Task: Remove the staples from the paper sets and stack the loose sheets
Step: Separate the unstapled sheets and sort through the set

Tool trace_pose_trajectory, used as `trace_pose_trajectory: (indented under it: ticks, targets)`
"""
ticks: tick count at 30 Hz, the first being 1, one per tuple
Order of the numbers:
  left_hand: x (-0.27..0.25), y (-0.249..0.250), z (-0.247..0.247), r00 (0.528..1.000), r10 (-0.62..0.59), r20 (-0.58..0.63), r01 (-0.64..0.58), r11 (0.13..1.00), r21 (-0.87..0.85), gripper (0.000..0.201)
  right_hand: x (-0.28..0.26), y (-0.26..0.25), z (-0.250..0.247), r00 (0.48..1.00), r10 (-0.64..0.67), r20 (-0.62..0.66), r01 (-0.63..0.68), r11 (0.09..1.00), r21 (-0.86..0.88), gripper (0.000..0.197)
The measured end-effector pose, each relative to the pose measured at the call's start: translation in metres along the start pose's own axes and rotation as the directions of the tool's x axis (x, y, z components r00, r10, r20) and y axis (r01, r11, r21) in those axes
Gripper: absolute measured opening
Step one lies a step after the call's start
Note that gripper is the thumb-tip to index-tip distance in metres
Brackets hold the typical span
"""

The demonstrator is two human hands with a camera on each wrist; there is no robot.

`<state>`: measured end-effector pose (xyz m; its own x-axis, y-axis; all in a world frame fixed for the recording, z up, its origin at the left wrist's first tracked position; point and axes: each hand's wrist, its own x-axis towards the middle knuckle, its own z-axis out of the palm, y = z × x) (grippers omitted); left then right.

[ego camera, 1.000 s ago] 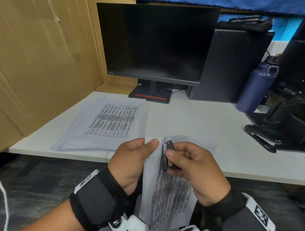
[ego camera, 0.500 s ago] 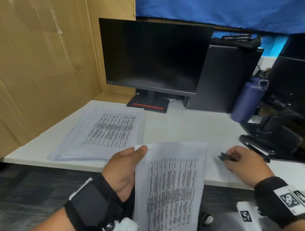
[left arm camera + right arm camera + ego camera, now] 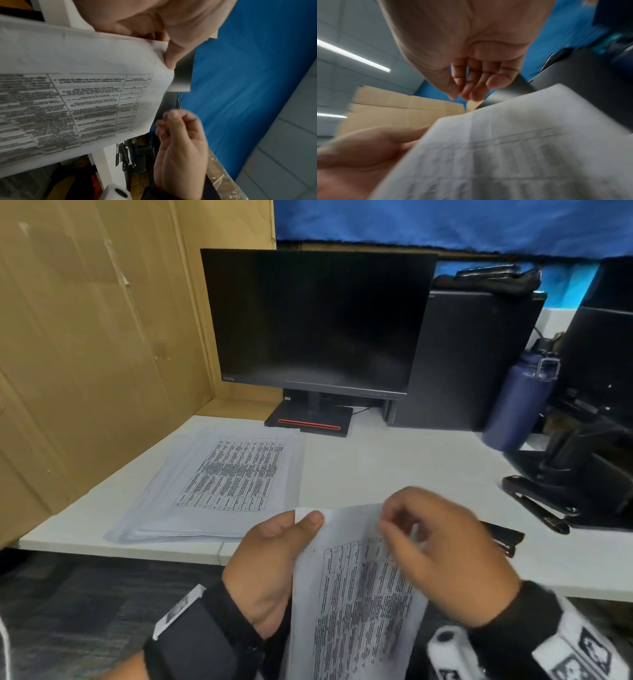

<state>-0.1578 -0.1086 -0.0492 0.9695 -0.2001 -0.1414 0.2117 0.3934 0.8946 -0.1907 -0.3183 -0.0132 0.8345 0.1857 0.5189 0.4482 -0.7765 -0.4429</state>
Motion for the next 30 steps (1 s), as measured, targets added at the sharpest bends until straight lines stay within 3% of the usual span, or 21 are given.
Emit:
trace_pose_trajectory:
  ticks: [3,5,8,11,13,16,19,22,24,27,30]
  targets:
    - [-0.006,-0.002,0.003,0.997,0.007,0.077,-0.008,1.000,0.020,0.032,-0.009,-0.025,0.019,0.992,-0.093,0.090,0.095,0.995,-0.016,0.002]
    - [-0.008,-0.003,0.004,0.994,0.010,0.107,-0.016,0.998,0.056,0.025,-0.012,-0.028,0.025,0.996,-0.043,0.075,0.045,0.999,-0.016,0.008]
    - [-0.013,-0.002,0.006,0.992,0.019,0.128,-0.030,0.996,0.089,0.023,-0.013,-0.030,0.028,0.992,0.123,0.003,-0.121,0.973,0.195,0.018]
    - [-0.016,0.000,0.007,0.991,0.040,0.131,-0.057,0.990,0.126,0.024,-0.009,-0.032,0.030,0.931,0.363,0.042,-0.350,0.851,0.391,0.014]
    - [-0.016,0.001,0.007,0.991,0.054,0.121,-0.072,0.987,0.146,0.026,-0.006,-0.033,0.033,0.885,0.456,0.094,-0.442,0.759,0.478,0.010]
    - [-0.017,-0.002,0.006,0.986,0.112,0.120,-0.135,0.970,0.202,0.038,-0.005,-0.035,0.034,0.827,0.532,0.181,-0.528,0.625,0.575,0.014]
    - [-0.018,-0.003,0.007,0.972,0.162,0.169,-0.203,0.944,0.259,0.041,-0.005,-0.034,0.035,0.807,0.537,0.245,-0.559,0.562,0.610,0.014]
    - [-0.018,-0.001,0.007,0.964,0.178,0.200,-0.231,0.928,0.292,0.039,-0.006,-0.034,0.037,0.840,0.494,0.226,-0.513,0.583,0.630,0.015]
    - [-0.017,0.002,0.006,0.963,0.176,0.206,-0.231,0.930,0.285,0.025,-0.009,-0.036,0.040,0.880,0.448,0.156,-0.438,0.642,0.630,0.014]
    - [-0.018,0.006,0.007,0.968,0.165,0.192,-0.214,0.937,0.276,0.006,-0.015,-0.040,0.044,0.942,0.335,-0.017,-0.282,0.820,0.498,0.022]
    - [-0.019,0.007,0.006,0.975,0.141,0.170,-0.186,0.939,0.289,0.009,-0.019,-0.044,0.044,0.975,0.143,-0.168,-0.099,0.964,0.245,0.018]
